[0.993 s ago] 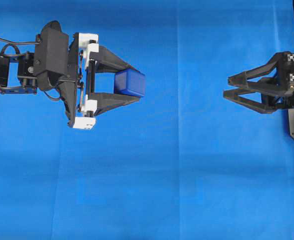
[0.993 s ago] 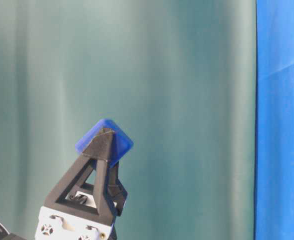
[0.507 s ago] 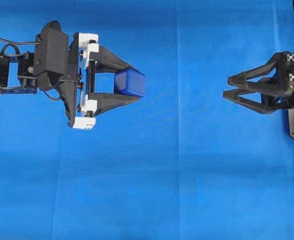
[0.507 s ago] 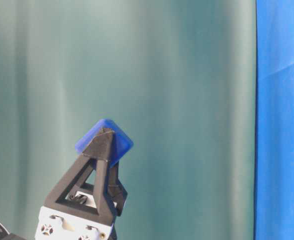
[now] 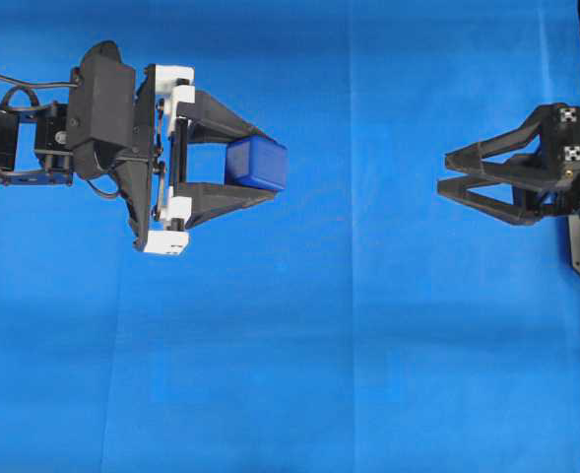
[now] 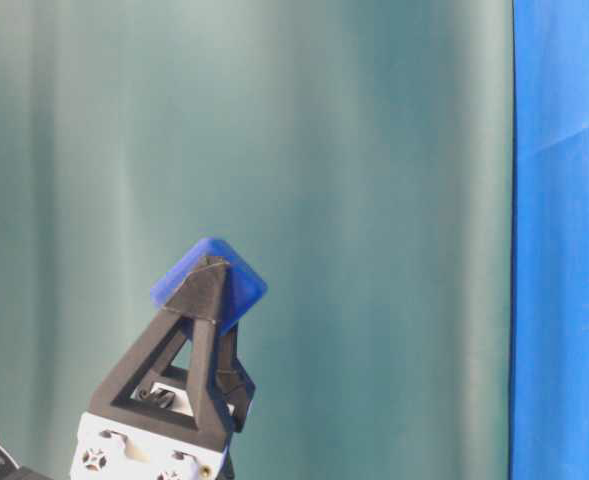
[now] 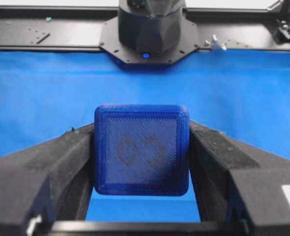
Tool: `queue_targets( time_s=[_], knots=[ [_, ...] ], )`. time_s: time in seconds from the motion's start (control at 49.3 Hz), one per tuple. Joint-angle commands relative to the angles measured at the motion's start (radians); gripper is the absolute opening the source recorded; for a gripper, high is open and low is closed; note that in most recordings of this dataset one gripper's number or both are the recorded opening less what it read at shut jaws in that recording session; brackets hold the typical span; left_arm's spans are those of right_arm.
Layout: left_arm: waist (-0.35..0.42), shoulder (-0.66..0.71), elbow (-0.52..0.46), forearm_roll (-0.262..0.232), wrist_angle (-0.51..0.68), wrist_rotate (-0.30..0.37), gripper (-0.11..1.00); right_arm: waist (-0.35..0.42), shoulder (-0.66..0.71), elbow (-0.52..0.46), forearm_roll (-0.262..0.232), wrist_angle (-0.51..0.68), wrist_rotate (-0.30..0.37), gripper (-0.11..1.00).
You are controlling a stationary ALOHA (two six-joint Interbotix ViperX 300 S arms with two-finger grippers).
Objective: Handover the blue block to the right arm after grasping it with the left arm, then place it in the designated position.
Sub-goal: 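Hold the cube with the left gripper while the right gripper opens, then move the open right gripper over the cube held by the left gripper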
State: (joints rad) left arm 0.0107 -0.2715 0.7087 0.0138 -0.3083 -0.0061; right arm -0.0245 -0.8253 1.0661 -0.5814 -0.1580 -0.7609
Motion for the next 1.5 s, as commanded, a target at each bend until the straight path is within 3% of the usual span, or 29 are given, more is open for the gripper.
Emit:
queue_targets(
  time_s=[0.0, 0.263, 0.669, 0.892, 1.074, 1.48],
  knots=[
    [0.000, -0.014, -0.011, -0.002, -0.011, -0.002, 0.48, -0.002, 0.020, -0.040, 0.003, -0.009, 0.003, 0.95],
    [0.000, -0.015, -0.009, -0.002, -0.011, -0.002, 0.48, -0.003, 0.156, -0.130, 0.003, -0.023, 0.003, 0.95],
    [-0.003, -0.017, -0.006, -0.002, -0.005, -0.003, 0.48, -0.028, 0.468, -0.350, -0.003, -0.152, -0.005, 0.95],
    [-0.005, -0.017, -0.006, -0.003, -0.003, -0.003, 0.48, -0.028, 0.589, -0.459, -0.006, -0.166, -0.006, 0.95],
    [-0.006, -0.017, -0.006, -0.003, -0.003, -0.003, 0.48, -0.026, 0.643, -0.518, -0.046, -0.166, -0.006, 0.95],
    [-0.006, -0.017, -0.005, -0.003, -0.002, -0.003, 0.48, -0.026, 0.663, -0.546, -0.046, -0.135, -0.003, 0.94]
  ],
)
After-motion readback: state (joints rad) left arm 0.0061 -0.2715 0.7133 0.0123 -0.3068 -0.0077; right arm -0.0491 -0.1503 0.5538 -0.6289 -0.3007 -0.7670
